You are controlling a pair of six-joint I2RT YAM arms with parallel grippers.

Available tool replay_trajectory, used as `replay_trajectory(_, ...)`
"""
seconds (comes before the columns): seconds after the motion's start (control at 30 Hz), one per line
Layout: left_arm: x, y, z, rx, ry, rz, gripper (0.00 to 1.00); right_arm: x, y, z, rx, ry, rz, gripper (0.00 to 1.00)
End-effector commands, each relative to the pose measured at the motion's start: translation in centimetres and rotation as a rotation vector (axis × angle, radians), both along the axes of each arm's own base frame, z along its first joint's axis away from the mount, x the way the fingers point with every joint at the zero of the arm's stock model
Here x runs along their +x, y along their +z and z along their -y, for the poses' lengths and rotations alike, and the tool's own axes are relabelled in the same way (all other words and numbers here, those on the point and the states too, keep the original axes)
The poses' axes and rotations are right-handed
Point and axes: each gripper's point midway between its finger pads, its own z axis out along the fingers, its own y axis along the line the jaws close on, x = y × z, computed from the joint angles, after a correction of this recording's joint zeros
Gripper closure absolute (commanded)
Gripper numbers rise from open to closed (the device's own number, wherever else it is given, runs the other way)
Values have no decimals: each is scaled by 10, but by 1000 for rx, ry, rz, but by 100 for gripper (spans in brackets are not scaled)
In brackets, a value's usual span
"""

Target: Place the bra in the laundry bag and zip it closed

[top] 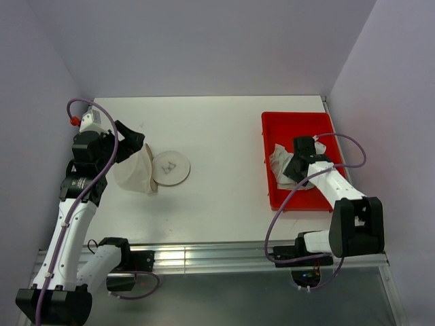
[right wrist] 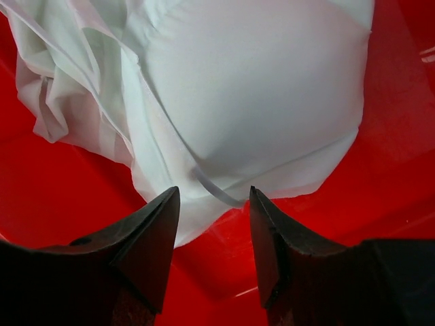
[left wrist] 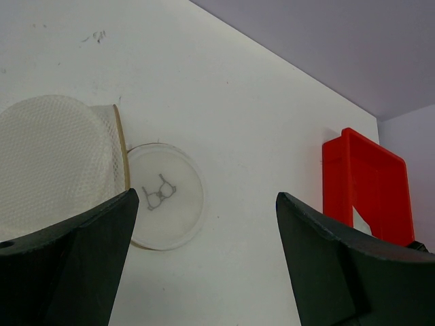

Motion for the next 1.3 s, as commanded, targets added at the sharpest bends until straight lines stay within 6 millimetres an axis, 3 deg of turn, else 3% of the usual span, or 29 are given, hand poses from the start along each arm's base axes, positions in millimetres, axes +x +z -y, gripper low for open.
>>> replay_trajectory(0.0, 5, 16, 4, -16, -17, 59, 11, 12, 0, 5, -19, -6, 39, 47)
replay_trajectory(0.1, 4, 17, 4, -15, -19, 62, 11, 17, 1, 6, -29, -5, 47, 51)
replay_trajectory(0.43, 5, 14, 6, -19, -27, 56, 11, 22, -3, 5, -29, 7, 35, 79)
replay_trajectory(0.53, 4, 14, 6, -20, -29, 57, 11, 23, 2, 4, -21, 15, 41, 90)
replay_trajectory(0.63, 5, 13, 7, -21, -30, 52, 11, 28, 20, 0, -3, 21, 83, 95)
replay_trajectory(0.83, 6, 12, 7, -19, -30, 50, 11, 45, 90, -13, 67, 49, 235, 100)
replay_trajectory(0.87, 6, 11, 7, -19, -29, 48, 11, 51, 115, -16, 84, 58, 296, 100)
replay_trajectory(0.93, 6, 11, 6, -18, -26, 48, 11, 51, 138, -19, 97, 71, 342, 100)
replay_trajectory(0.97, 6, 11, 6, -18, -26, 50, 11, 54, 162, -22, 108, 83, 400, 100)
replay_trajectory(1.07, 5, 13, 6, -20, -27, 54, 11, 53, 192, -26, 127, 101, 442, 100)
replay_trajectory(1.17, 5, 14, 6, -21, -24, 58, 11, 56, 244, -33, 155, 134, 538, 100)
replay_trajectory(1.23, 5, 15, 5, -20, -21, 60, 11, 57, 264, -35, 161, 144, 571, 100)
replay_trajectory(1.27, 5, 15, 5, -20, -21, 62, 11, 59, 283, -35, 160, 147, 603, 100)
